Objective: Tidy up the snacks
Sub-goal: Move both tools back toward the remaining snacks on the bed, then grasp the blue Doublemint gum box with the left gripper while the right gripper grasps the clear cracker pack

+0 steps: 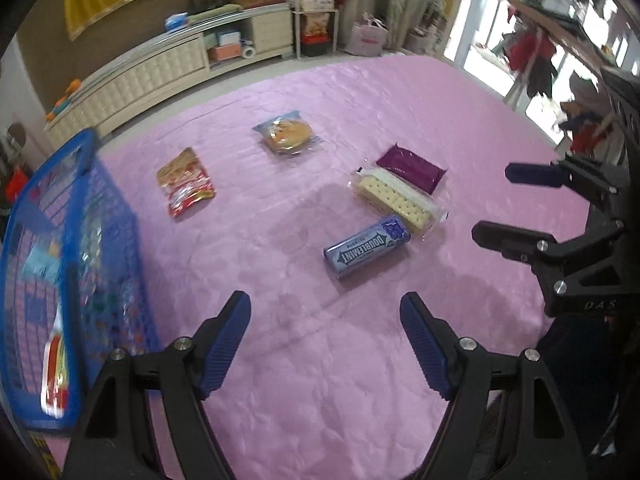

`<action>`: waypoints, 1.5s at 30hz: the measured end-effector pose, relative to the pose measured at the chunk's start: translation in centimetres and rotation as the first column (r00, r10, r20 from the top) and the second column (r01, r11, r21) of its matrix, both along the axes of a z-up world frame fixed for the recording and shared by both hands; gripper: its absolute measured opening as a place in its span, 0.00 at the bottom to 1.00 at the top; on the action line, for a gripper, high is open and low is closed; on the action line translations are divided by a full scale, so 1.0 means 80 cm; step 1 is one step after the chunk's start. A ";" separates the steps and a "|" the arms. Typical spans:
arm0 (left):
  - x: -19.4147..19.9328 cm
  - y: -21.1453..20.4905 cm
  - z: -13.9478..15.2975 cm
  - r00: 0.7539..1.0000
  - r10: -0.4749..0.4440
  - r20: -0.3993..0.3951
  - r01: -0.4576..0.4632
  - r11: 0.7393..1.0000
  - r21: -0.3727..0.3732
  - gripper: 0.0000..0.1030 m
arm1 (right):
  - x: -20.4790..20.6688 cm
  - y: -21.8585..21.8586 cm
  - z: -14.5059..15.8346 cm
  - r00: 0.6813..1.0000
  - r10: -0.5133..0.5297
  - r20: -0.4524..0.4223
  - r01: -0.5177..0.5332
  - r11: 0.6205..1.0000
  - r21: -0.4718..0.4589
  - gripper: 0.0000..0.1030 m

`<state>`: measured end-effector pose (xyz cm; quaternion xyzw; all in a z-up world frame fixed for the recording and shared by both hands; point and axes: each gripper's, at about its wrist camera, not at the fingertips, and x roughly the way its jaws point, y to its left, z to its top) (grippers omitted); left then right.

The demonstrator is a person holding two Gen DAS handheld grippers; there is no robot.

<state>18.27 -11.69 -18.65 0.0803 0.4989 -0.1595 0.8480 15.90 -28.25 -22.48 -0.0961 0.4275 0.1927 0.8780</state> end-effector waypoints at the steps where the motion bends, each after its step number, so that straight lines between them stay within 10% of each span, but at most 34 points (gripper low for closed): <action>1: 0.005 -0.005 -0.006 1.000 -0.021 -0.004 0.021 1.000 0.012 0.73 | 0.003 -0.001 -0.004 1.000 -0.009 0.001 0.009 1.000 -0.005 0.82; 22: 0.080 -0.073 -0.082 0.953 -0.283 -0.109 0.292 0.953 0.083 0.61 | 0.038 -0.042 -0.050 0.994 -0.109 -0.015 0.110 0.990 0.084 0.82; 33: 0.050 -0.083 -0.082 0.962 -0.253 -0.106 0.262 0.961 0.087 0.31 | 0.031 -0.035 -0.056 0.997 -0.081 -0.014 0.082 0.994 0.066 0.82; 45: 0.023 -0.035 -0.072 0.992 -0.083 -0.098 0.078 0.996 -0.052 0.29 | 0.053 -0.023 -0.062 0.996 -0.022 -0.088 0.024 0.999 0.024 0.82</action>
